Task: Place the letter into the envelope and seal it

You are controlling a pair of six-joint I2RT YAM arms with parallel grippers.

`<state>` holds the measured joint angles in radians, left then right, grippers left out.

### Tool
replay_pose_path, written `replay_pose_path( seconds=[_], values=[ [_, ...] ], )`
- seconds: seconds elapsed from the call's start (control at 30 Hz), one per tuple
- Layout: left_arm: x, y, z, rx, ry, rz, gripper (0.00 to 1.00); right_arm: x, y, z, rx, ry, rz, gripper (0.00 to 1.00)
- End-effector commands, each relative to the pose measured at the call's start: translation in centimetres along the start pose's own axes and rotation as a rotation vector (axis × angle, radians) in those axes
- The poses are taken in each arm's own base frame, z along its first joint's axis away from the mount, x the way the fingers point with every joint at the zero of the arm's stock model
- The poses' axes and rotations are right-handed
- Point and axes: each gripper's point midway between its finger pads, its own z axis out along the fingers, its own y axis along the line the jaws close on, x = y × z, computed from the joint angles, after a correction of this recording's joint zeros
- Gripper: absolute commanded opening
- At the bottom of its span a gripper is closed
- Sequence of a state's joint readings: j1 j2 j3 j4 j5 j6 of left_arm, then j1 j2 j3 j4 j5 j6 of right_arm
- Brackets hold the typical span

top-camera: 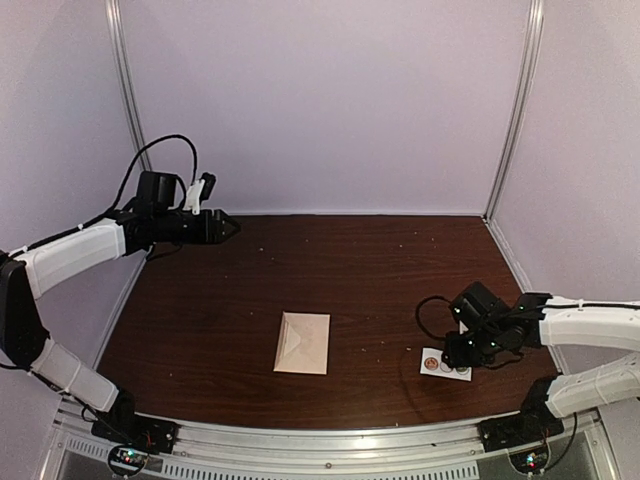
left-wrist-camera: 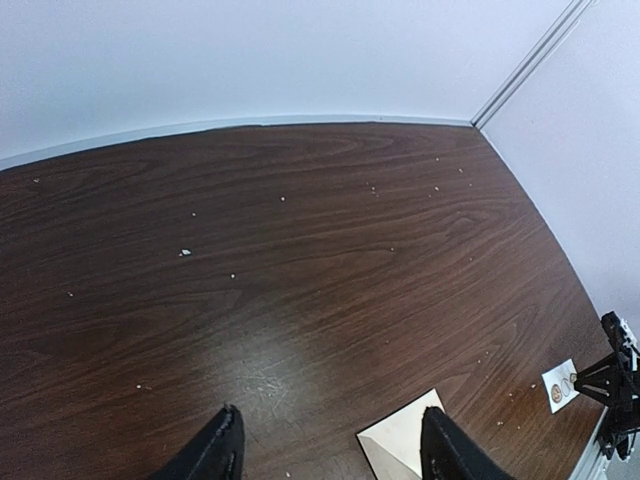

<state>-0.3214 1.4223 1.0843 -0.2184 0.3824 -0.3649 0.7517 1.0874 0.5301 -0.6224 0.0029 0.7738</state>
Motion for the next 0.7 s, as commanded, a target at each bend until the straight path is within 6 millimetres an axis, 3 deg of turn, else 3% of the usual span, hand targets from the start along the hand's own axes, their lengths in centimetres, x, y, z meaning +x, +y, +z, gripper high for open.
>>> replay_pose_path(
  seconds=[0.0, 0.67],
  values=[
    [0.0, 0.0, 0.4, 0.017, -0.01, 0.009, 0.62, 0.2, 0.6, 0.3, -0.01, 0.003, -0.018, 0.29],
    [0.4, 0.1, 0.8, 0.024, 0.006, -0.002, 0.62, 1.1, 0.2, 1.0, 0.054, 0.038, -0.053, 0.21]
  ],
)
